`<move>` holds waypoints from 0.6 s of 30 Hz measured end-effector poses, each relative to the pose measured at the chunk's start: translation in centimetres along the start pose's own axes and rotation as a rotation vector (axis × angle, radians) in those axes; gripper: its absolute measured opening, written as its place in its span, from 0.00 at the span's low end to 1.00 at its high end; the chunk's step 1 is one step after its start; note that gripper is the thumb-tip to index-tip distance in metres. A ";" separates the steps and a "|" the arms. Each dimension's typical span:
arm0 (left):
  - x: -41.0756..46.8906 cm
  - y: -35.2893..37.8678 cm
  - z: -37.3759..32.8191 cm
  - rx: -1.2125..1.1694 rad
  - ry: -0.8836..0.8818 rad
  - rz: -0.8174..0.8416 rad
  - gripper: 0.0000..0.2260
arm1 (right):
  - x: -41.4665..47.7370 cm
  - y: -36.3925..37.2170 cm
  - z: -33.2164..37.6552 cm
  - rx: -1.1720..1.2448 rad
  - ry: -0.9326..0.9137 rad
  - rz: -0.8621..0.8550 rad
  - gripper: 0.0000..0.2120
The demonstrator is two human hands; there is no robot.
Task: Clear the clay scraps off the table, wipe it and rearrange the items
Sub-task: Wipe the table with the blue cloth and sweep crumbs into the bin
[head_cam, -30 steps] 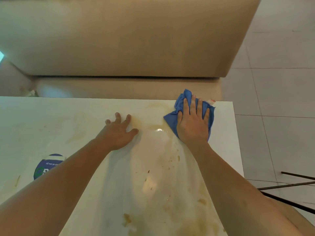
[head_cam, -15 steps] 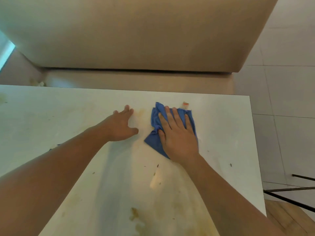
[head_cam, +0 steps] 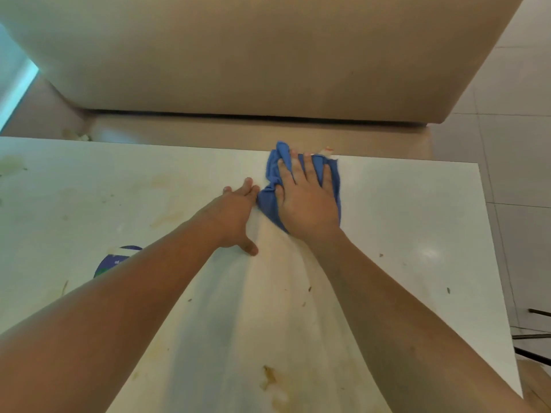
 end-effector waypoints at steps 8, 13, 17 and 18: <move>-1.0 -0.3 -0.3 0.015 -0.025 0.019 0.64 | -9.9 0.2 -2.6 -0.066 -0.103 0.031 0.26; -1.3 -0.3 -0.4 0.039 -0.025 0.012 0.64 | -6.1 -1.7 -5.5 -0.058 0.095 -0.001 0.27; -0.8 -0.6 -0.3 0.062 -0.037 0.004 0.65 | -0.7 -2.6 -6.9 -0.040 0.143 -0.018 0.27; -0.8 -0.6 -0.4 0.068 -0.037 0.001 0.65 | 0.0 -2.7 -7.6 -0.037 0.152 -0.009 0.27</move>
Point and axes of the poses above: each hand's wrist, its own x-axis towards the middle knuckle, its own y-axis out of the palm, z = x × y, the point moved 3 cm from there along x, towards the middle knuckle, and after that the axes turned 3 degrees about -y, right-handed, at the moved point
